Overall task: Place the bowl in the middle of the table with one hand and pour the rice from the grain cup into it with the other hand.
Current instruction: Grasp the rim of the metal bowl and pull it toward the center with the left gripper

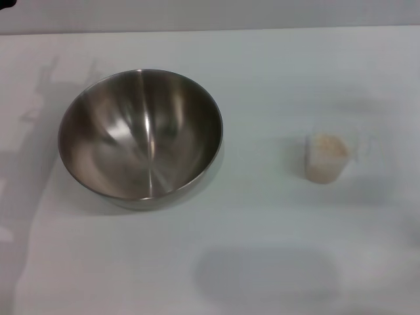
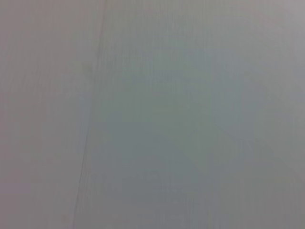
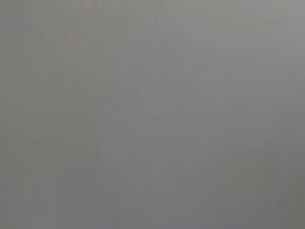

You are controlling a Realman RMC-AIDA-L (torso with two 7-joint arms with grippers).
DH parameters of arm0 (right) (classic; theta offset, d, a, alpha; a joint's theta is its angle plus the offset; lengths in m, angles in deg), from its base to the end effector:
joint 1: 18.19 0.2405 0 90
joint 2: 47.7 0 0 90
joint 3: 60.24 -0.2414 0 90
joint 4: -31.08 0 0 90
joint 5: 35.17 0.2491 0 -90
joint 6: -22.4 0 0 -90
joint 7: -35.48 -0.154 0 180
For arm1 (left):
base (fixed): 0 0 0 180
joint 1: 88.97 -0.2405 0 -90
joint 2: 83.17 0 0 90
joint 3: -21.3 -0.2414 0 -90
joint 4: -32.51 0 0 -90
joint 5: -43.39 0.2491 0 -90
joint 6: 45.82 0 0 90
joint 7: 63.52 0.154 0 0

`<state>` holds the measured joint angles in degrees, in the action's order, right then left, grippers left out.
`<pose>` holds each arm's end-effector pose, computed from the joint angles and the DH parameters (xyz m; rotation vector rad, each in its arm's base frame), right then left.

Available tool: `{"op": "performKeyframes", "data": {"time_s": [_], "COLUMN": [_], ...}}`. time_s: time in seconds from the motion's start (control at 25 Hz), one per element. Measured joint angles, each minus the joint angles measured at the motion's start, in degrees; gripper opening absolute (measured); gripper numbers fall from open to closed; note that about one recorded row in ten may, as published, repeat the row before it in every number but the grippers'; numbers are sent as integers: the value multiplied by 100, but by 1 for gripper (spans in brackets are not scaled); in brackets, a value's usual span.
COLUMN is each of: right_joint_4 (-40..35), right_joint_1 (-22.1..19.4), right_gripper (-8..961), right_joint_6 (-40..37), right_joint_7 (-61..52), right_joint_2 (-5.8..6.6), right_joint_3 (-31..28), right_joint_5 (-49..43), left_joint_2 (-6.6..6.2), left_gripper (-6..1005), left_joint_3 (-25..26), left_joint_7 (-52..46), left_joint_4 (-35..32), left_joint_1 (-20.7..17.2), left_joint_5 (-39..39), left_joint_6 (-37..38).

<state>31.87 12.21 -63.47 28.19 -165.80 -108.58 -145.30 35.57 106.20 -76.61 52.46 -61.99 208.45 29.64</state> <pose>0.3397 0.3594 0.0665 -1.1802 0.2941 0.8180 -0.2620 0.3983 0.0334 -1.4494 -0.2538 -1.0553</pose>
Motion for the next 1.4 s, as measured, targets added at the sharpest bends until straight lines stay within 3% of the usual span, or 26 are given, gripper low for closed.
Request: {"op": "performKeyframes", "data": {"time_s": [0.52,0.76,0.8,0.84,1.16,1.2,1.24,1.4], "right_joint_4": [0,0,0,0,0,2,2,8], "right_joint_1": [-21,-19,-18,-18,-17,-17,-17,-12], "right_gripper": [680,681,681,681,680,680,680,680], "right_joint_6": [-17,-28,-30,-30,-36,-36,-36,-36], "right_joint_7": [0,0,0,0,0,-1,-1,-1], "right_joint_2": [-2,-3,-3,-3,2,2,2,5], "right_joint_3": [0,0,0,0,0,0,0,2], "right_joint_5": [0,0,0,0,0,0,0,0], "left_joint_2": [-9,-7,-33,-33,-252,-295,-295,-319], "left_gripper": [815,815,815,815,816,816,816,816], "left_joint_3": [4,125,471,471,835,839,839,892], "left_joint_7": [-11,-31,-278,-278,-749,-746,-746,-405], "left_joint_4": [0,329,1423,1423,3767,4347,4347,5633], "left_joint_1": [0,-41,-174,-174,-200,-222,-222,-342], "left_joint_5": [0,-35,-70,-70,-10,-32,-32,-46], "left_joint_6": [-45,-613,-2515,-2515,-6588,-7457,-7457,-9293]}}
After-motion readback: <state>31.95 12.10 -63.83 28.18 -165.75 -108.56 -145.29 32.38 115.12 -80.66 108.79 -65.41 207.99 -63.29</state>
